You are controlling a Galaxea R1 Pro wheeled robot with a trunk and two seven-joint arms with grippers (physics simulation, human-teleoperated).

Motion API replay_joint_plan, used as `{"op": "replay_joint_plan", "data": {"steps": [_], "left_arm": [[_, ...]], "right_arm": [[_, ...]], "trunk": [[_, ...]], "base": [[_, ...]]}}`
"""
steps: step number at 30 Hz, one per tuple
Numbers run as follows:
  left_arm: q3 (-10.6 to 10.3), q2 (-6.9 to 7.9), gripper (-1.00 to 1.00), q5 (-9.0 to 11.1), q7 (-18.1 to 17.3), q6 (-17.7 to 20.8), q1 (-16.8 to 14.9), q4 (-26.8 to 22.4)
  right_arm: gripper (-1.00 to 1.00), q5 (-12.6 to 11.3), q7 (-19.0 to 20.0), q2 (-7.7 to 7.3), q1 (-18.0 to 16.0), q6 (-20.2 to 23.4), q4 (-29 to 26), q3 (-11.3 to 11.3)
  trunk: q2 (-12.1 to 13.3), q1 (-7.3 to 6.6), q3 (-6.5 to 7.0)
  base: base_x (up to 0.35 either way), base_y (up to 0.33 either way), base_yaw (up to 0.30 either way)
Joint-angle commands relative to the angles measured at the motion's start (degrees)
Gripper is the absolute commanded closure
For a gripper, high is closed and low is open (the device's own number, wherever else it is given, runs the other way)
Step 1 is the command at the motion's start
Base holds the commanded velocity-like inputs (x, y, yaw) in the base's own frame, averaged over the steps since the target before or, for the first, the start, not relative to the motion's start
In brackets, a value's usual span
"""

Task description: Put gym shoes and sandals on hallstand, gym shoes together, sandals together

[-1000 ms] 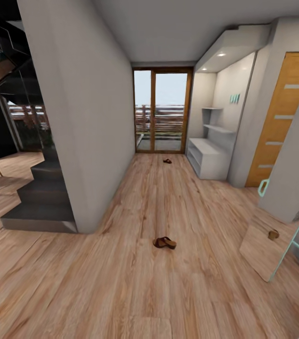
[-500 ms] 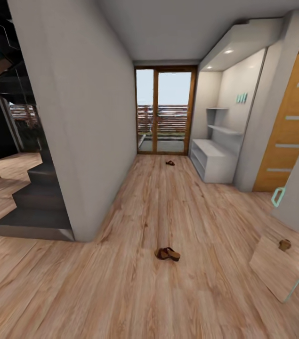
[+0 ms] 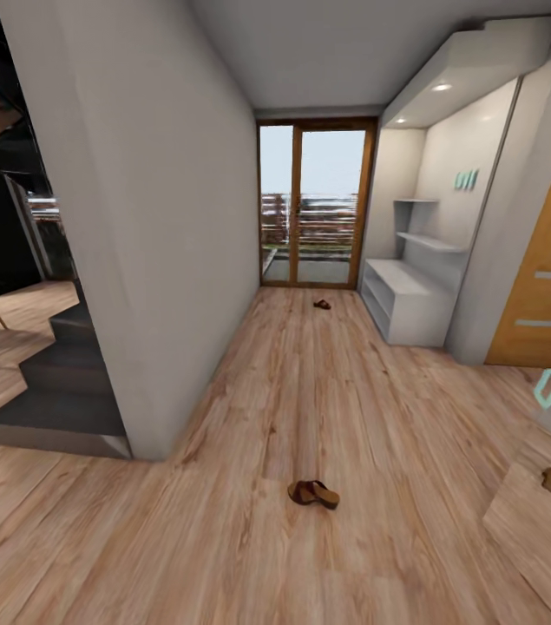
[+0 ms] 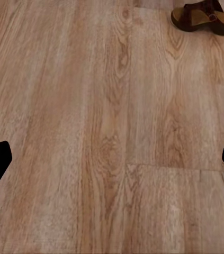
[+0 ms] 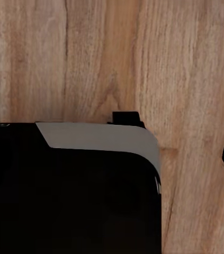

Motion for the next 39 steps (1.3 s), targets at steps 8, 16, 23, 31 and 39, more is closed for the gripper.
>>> {"op": "replay_joint_plan", "data": {"steps": [8, 16, 23, 31, 39], "left_arm": [[0.0, -0.01, -1.0, 0.0, -0.2, -0.1, 0.0, -0.1], [0.0, -0.01, -1.0, 0.0, -0.2, -0.1, 0.0, -0.1], [0.0, -0.01, -1.0, 0.0, -0.2, -0.1, 0.0, -0.1], [0.0, -0.01, -1.0, 0.0, -0.2, -0.1, 0.0, -0.1], [0.0, -0.02, -1.0, 0.0, -0.1, -0.1, 0.0, -0.1]], "right_arm": [[-1.0, 0.2, 0.0, 0.01, 0.0, 0.0, -0.1, 0.2], [-1.0, 0.3, 0.0, 0.03, 0.0, 0.0, -0.1, 0.4], [-1.0, 0.1, 0.1, 0.04, 0.0, 0.0, -0.1, 0.1], [-1.0, 0.0, 0.2, 0.0, 0.0, 0.0, -0.5, -0.1], [-1.0, 0.0, 0.1, 0.01, 0.0, 0.0, -0.6, 0.0]], "trunk": [[0.0, 0.04, -0.03], [0.0, 0.04, -0.03], [0.0, 0.04, -0.03], [0.0, 0.04, -0.03], [0.0, 0.04, -0.03]], "base": [[0.346, -0.132, 0.004], [0.343, -0.149, 0.0], [0.341, -0.157, 0.0], [0.339, -0.158, 0.0], [0.33, -0.169, 0.094]]}}
